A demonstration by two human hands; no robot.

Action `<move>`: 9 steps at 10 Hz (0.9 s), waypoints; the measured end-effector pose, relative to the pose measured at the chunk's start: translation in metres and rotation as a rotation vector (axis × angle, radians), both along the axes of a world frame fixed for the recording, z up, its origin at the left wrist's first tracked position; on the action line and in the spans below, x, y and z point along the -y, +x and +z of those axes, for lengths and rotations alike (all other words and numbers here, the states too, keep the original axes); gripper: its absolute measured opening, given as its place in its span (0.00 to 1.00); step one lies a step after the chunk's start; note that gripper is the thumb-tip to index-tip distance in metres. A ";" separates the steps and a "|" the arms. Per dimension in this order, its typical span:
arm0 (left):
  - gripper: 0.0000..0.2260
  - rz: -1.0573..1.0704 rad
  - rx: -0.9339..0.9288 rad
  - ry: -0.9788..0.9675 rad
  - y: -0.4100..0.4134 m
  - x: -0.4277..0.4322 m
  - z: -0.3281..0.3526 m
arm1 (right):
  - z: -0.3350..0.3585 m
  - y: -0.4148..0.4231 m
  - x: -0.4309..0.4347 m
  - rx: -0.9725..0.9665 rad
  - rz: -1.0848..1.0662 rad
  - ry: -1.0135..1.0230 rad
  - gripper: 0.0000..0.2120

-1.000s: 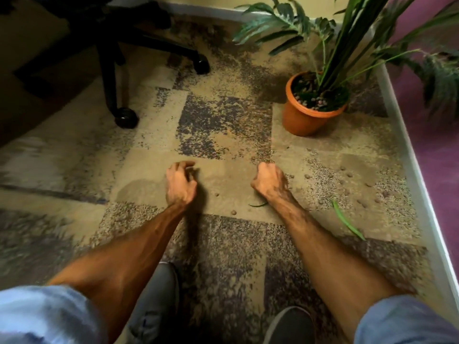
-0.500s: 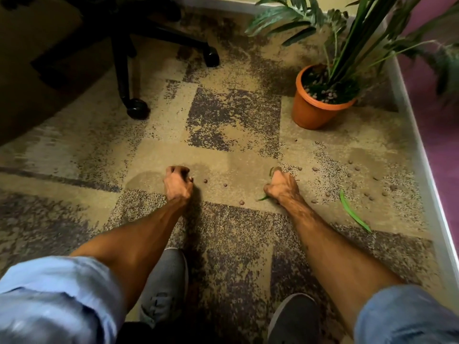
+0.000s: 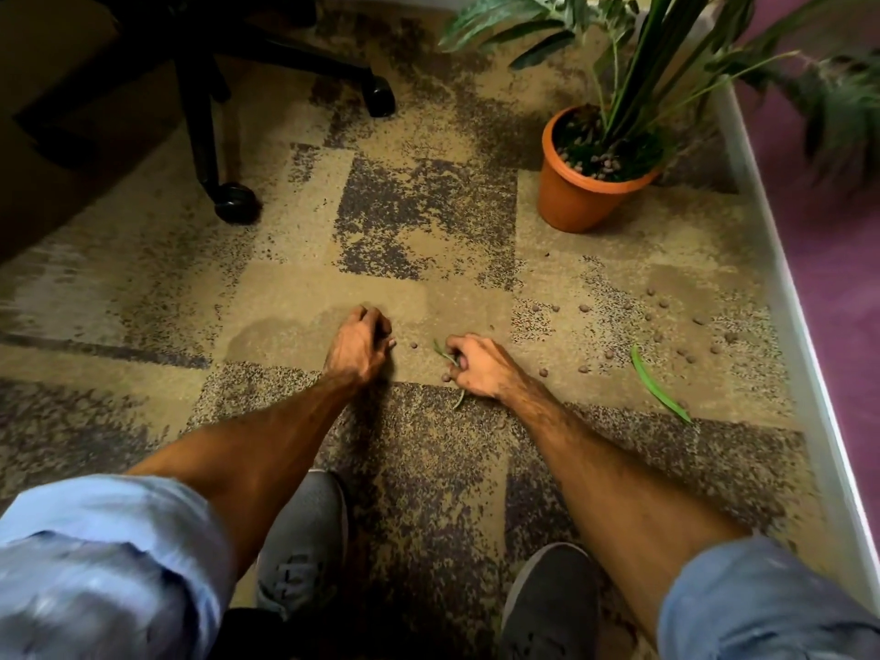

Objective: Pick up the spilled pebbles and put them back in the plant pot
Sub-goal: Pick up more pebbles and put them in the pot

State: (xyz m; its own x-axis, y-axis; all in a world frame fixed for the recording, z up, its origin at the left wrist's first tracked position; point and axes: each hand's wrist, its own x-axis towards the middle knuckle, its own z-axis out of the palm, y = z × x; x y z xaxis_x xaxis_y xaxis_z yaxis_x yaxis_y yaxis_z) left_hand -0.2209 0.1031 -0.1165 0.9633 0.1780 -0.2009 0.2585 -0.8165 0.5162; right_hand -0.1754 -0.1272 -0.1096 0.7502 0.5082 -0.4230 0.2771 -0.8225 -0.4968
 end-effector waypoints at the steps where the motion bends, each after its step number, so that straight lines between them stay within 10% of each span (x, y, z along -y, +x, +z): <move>1: 0.10 -0.034 0.006 -0.010 0.004 0.005 0.002 | -0.001 -0.012 -0.008 0.023 0.062 0.037 0.20; 7: 0.11 -0.169 0.118 -0.025 0.013 0.035 0.006 | -0.010 -0.041 -0.021 0.291 0.393 -0.074 0.14; 9: 0.10 0.312 0.020 -0.378 0.031 0.043 0.010 | 0.002 -0.041 -0.025 0.301 0.442 -0.119 0.12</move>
